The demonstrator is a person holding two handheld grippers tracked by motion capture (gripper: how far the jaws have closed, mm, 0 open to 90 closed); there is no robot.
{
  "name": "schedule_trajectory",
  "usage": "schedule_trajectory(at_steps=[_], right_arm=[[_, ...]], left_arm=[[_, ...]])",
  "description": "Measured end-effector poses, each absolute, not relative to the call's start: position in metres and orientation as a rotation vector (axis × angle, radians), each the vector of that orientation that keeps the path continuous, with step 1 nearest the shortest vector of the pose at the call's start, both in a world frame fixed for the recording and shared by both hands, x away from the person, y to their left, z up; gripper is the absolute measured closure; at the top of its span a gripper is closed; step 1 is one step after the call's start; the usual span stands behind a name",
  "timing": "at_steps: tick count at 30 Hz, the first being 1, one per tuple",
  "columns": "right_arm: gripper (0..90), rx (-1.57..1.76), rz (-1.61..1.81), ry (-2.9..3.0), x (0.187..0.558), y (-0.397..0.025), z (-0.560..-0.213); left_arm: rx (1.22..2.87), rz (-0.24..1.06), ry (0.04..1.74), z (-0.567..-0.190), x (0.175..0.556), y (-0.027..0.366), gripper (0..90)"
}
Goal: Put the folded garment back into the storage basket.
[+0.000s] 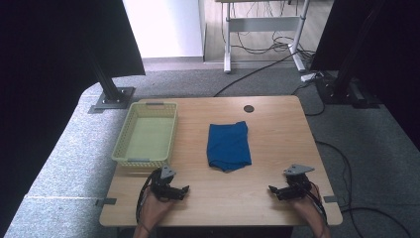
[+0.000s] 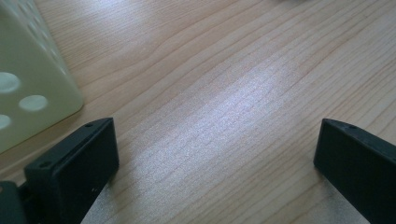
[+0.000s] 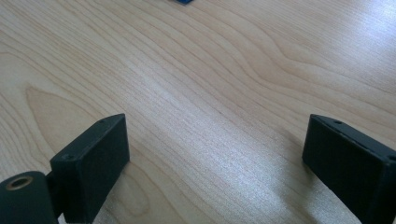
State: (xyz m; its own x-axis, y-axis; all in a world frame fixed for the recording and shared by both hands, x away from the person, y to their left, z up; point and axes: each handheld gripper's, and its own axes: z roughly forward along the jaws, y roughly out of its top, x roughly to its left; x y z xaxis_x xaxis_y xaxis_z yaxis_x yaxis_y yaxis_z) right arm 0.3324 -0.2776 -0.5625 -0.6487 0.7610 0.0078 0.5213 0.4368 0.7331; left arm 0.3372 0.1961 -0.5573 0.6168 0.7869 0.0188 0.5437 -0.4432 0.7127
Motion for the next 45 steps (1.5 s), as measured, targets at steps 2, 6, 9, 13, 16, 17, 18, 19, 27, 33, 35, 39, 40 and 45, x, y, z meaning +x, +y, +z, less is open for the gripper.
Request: schedule_trajectory(at_steps=[2,6,9,13,16,17,18,19,27,33,35,39,40,45], right_arm=[[7.3,1.099,1.039,2.370,0.332,-0.278,-0.563],[7.4,1.100,1.039,2.368,0.332,-0.278,-0.562],[7.6,1.101,1.040,2.368,0.332,-0.278,-0.562],[7.7,1.100,1.041,2.367,0.332,-0.278,-0.563],[7.8,1.100,1.041,2.367,0.331,-0.278,-0.563],[7.8,1.099,1.041,2.367,0.331,-0.278,-0.563],[7.8,1.098,1.040,2.367,0.331,-0.278,-0.563],[7.8,1.098,1.040,2.367,0.331,-0.278,-0.563],[7.9,1.100,1.040,2.366,0.331,-0.278,-0.563],[7.9,1.101,1.040,2.365,0.331,-0.279,-0.563],[7.9,1.101,1.040,2.364,0.331,-0.279,-0.563],[7.9,1.102,1.040,2.363,0.330,-0.279,-0.563],[7.9,1.102,1.040,2.363,0.330,-0.279,-0.563],[7.9,1.102,1.040,2.363,0.330,-0.279,-0.563]], left_arm=[[2.158,0.460,1.042,-0.557,0.337,0.196,0.0],[2.156,0.462,1.047,-0.557,0.337,0.196,0.0],[2.156,0.463,1.049,-0.557,0.337,0.196,0.0],[2.153,0.467,1.053,-0.557,0.337,0.196,0.0],[2.149,0.470,1.058,-0.557,0.337,0.196,0.6],[2.150,0.470,1.057,-0.557,0.337,0.196,1.1],[2.150,0.474,1.055,-0.556,0.337,0.195,2.2],[2.150,0.483,1.052,-0.555,0.336,0.195,2.8],[2.127,0.468,1.019,-0.548,0.336,0.189,2.9],[2.128,0.454,0.993,-0.543,0.338,0.180,2.6],[2.128,0.453,0.988,-0.541,0.339,0.178,2.5],[2.125,0.444,0.977,-0.538,0.343,0.173,2.2],[2.125,0.443,0.973,-0.537,0.343,0.171,2.1],[2.136,0.444,0.946,-0.532,0.349,0.162,1.8]])
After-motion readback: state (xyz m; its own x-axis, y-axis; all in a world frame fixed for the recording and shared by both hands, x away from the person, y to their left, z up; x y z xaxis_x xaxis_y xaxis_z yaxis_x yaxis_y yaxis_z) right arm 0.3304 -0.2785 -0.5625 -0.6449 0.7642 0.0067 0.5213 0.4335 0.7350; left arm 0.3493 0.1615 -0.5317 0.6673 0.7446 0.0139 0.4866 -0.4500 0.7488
